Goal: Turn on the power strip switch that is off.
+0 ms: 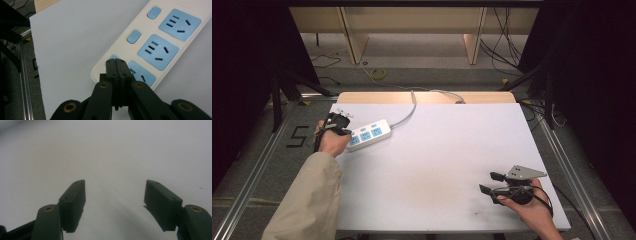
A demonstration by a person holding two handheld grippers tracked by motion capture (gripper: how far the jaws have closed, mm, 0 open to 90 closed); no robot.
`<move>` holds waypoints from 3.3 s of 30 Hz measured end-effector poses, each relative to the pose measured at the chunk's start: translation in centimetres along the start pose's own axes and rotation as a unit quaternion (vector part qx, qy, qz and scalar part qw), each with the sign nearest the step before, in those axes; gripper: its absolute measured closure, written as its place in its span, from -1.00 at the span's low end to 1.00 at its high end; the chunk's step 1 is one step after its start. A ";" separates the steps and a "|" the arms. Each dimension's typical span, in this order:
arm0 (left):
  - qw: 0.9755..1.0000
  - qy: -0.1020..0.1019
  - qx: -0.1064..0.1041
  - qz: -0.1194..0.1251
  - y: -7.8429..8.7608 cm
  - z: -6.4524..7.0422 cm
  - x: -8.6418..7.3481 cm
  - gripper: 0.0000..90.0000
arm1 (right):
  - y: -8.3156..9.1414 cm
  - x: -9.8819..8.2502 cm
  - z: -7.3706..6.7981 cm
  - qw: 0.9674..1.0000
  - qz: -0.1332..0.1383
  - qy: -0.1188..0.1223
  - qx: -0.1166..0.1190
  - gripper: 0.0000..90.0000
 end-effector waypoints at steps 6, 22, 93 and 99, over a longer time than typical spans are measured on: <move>1.000 -0.004 0.001 0.001 0.0 -0.1 0.4 1.00 | 0.0 0.0 0.0 1.000 0.001 0.000 0.000 -0.23; 1.000 -0.011 0.002 -0.003 -0.6 -0.7 0.8 1.00 | 0.0 0.0 0.0 1.000 0.000 0.000 0.000 -0.23; 1.000 -0.019 -0.012 -0.019 -2.4 -0.7 1.6 1.00 | 0.0 0.0 0.0 1.000 0.000 0.002 0.001 -0.23; 0.999 -0.022 -0.008 -0.023 -2.4 -0.7 1.6 1.00 | 0.1 0.0 0.1 1.000 0.000 0.001 0.000 -0.23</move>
Point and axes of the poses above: each handheld gripper's, and its own axes: y roughly backward along the jaws, x roughly out of its top, z roughly to its right, the point moved 1 cm from there along -y, roughly forward along the jaws, and after that the axes turned 2 degrees about y, right-handed, at the moved point
